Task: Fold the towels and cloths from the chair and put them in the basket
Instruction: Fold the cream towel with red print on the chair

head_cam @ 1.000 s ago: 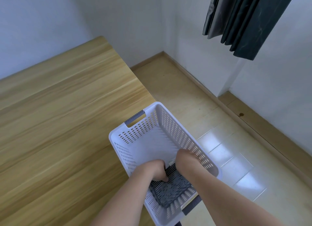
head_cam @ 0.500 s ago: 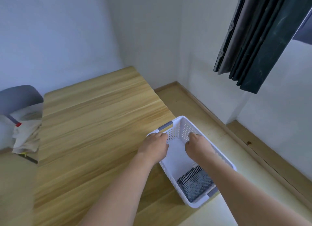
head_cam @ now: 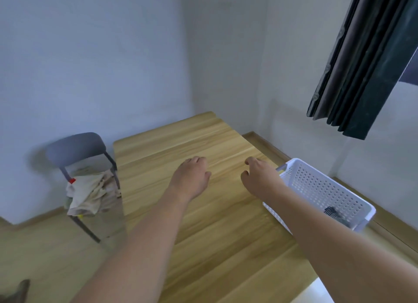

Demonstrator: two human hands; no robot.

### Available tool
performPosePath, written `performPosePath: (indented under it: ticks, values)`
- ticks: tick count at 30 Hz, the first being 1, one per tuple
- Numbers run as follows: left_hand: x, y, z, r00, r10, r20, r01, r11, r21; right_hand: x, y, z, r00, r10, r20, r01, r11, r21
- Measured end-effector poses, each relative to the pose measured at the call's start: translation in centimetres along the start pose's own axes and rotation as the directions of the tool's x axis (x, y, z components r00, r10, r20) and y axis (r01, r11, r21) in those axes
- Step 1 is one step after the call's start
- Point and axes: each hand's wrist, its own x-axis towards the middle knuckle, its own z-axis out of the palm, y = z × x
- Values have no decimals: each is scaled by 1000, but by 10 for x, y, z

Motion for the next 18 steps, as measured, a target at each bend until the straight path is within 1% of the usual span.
performPosePath:
  ticks: [4, 6, 11, 15, 18]
  values:
    - [-35, -40, -25, 996, -65, -66, 64, 998, -18, -18, -45, 7, 997, -74, -14, 74, 997, -9]
    - [-53, -59, -35, 995, -68, -78, 66, 998, -24, -29, -65, 13, 996, -88, -25, 88, 996, 1]
    - [-93, -122, -65, 995, -34, -92, 34, 999, -5, -58, -129, 39, 998, -66, -24, 66, 997, 29]
    - [-118, -190, -89, 990, 76, -120, -67, 995, 73, -74, -205, 70, 995, -71, -69, 73, 997, 29]
    - [-133, -243, -104, 987, 95, -129, -85, 993, 81, -85, -259, 94, 995, -77, -59, 78, 997, 23]
